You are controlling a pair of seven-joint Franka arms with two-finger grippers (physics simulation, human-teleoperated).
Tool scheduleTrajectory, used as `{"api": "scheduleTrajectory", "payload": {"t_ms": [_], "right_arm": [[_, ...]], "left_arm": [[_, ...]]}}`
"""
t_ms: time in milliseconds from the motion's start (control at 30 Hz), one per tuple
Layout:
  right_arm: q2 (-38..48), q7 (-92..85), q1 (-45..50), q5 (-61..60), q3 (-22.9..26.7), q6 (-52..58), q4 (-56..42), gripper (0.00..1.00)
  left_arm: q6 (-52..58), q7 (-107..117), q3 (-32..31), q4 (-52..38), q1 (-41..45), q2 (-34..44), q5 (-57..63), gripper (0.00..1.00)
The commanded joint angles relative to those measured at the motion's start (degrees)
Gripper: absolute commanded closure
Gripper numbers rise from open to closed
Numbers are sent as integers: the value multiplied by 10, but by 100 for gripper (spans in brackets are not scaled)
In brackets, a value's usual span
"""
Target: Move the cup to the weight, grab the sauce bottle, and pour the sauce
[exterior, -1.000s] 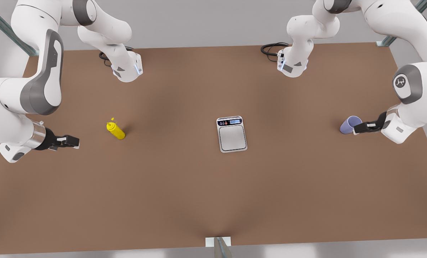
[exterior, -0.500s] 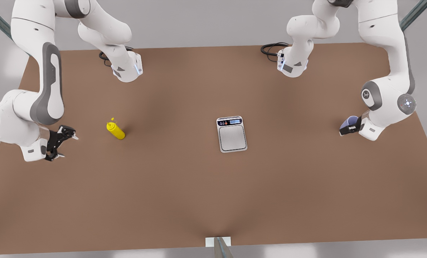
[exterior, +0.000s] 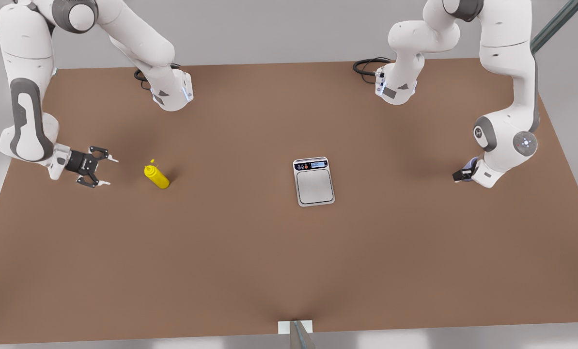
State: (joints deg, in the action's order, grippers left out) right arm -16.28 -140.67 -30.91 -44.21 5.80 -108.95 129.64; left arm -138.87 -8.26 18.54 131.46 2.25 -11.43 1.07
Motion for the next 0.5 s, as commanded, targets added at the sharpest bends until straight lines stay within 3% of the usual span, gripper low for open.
{"api": "scheduleTrajectory", "payload": {"t_ms": [0, 67, 200, 467], "right_arm": [[-8, -14, -7, -2, -1, 2, 0, 0], [-37, -63, -14, -32, -1, 6, -1, 0], [-80, -117, -10, -67, -1, 37, -3, 0], [-114, -122, 16, -76, -13, 46, -4, 0]], "left_arm": [[0, 0, 0, 0, 0, 0, 1, 0], [0, 0, 0, 0, 0, -8, 1, 18], [-9, -2, 0, 8, 0, -22, 1, 24], [20, -2, 1, 3, 0, 5, 0, 21]]}}
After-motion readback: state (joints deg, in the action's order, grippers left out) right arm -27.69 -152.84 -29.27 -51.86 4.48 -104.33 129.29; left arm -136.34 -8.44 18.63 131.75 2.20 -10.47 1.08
